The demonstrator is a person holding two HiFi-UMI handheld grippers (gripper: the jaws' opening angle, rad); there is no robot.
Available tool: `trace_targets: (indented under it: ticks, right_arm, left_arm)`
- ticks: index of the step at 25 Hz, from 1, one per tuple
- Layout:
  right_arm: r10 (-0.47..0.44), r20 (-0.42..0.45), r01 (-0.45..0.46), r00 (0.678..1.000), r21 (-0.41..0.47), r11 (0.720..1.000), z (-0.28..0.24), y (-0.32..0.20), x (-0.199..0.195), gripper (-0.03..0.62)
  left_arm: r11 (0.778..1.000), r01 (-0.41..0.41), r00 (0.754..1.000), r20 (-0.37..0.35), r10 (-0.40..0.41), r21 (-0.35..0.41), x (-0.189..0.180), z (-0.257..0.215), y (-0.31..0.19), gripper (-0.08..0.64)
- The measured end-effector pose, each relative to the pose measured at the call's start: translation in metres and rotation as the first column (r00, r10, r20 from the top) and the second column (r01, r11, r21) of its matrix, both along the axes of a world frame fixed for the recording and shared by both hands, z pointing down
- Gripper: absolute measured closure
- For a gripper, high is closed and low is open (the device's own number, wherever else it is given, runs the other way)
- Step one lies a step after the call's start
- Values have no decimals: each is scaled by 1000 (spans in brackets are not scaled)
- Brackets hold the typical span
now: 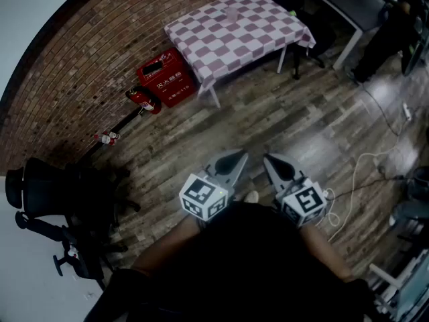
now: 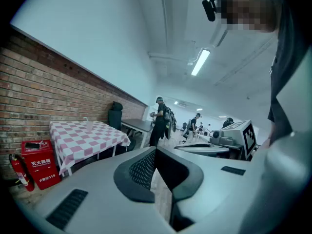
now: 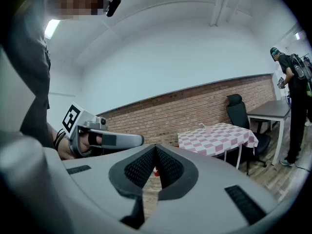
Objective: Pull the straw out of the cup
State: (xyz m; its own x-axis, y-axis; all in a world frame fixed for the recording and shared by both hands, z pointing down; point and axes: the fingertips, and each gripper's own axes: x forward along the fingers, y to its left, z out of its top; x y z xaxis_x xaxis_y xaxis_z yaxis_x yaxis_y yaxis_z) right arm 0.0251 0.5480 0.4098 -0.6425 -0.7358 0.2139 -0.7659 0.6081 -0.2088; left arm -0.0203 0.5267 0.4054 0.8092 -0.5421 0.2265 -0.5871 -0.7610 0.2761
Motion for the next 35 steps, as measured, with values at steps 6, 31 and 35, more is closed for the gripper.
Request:
trace_targets:
  ticks: [6, 31, 35]
  right_arm:
    - [2, 9, -2, 1000, -11, 1000, 3, -6, 10, 583]
    - [127, 68, -120, 990, -105, 987, 19, -195, -11, 583]
    - [170, 67, -162, 983, -106, 981, 18, -242, -20, 583]
  left_arm:
    - [1000, -4, 1000, 4, 4, 1, 10, 0, -3, 548]
    - [984, -152, 988, 5, 153, -91, -5, 23, -191, 549]
    - [976, -203, 979, 2, 204, -83, -15, 20, -235, 548]
